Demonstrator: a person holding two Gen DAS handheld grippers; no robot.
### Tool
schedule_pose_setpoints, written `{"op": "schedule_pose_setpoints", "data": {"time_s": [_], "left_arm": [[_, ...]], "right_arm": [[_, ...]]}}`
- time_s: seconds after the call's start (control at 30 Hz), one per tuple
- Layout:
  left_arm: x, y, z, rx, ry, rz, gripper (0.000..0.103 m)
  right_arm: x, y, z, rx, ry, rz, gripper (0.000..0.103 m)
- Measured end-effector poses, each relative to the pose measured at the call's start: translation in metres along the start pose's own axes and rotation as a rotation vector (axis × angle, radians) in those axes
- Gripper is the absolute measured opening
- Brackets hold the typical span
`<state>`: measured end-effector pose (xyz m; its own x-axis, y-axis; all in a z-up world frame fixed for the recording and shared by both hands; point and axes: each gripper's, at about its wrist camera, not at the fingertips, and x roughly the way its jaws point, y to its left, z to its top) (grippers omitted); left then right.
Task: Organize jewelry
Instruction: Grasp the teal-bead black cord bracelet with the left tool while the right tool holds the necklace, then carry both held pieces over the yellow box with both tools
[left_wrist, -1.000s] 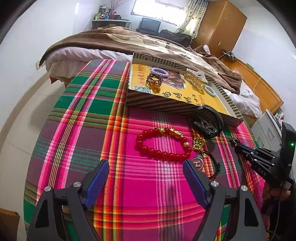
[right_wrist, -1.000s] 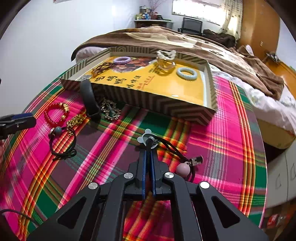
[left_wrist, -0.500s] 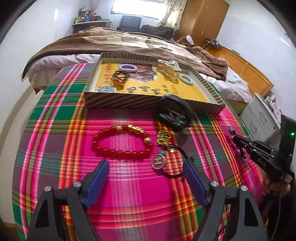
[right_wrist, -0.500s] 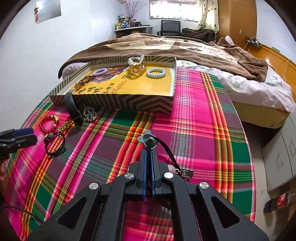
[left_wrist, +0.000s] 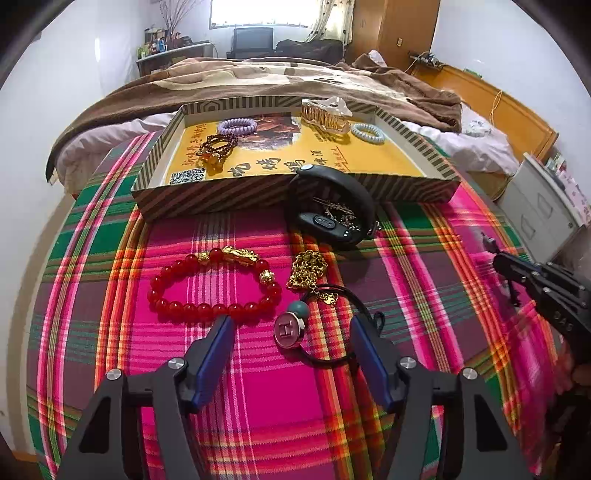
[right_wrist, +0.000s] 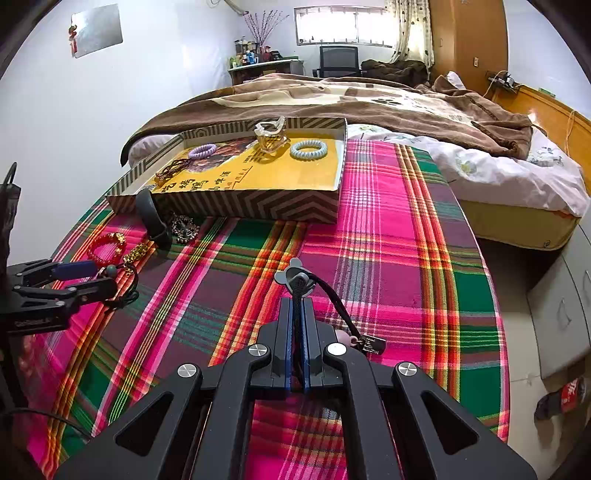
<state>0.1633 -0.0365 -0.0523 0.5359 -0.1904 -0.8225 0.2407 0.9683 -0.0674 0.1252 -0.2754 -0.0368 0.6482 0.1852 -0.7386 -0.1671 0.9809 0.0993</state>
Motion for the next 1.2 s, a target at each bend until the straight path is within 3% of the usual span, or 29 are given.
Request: {"op": "schedule_pose_setpoints", "data": {"time_s": [0.1, 0.23, 0.37, 0.47, 1.2], "left_arm": [[0.001, -0.003, 0.002, 0.014, -0.002, 0.020, 0.052], [0.001, -0.005, 0.003, 0.021, -0.003, 0.039, 0.046], [0.000, -0.008, 0.002, 0.046, -0.011, 0.059, 0.024], [0.000, -0.007, 0.003, 0.043, -0.010, 0.061, 0.018], [-0.046, -0.001, -0.003, -0.007, -0.099, -0.037, 0.016]], "right_arm": [[-0.001, -0.001, 0.000, 0.007, -0.004, 0.005, 0.003], [-0.001, -0.002, 0.000, 0.010, -0.005, 0.010, 0.003], [-0.001, -0.002, 0.000, 0.010, -0.005, 0.012, 0.003], [-0.001, -0.002, 0.000, 0.013, -0.005, 0.010, 0.003], [-0.015, 0.001, 0.000, 0.020, -0.036, -0.002, 0.003]]}}
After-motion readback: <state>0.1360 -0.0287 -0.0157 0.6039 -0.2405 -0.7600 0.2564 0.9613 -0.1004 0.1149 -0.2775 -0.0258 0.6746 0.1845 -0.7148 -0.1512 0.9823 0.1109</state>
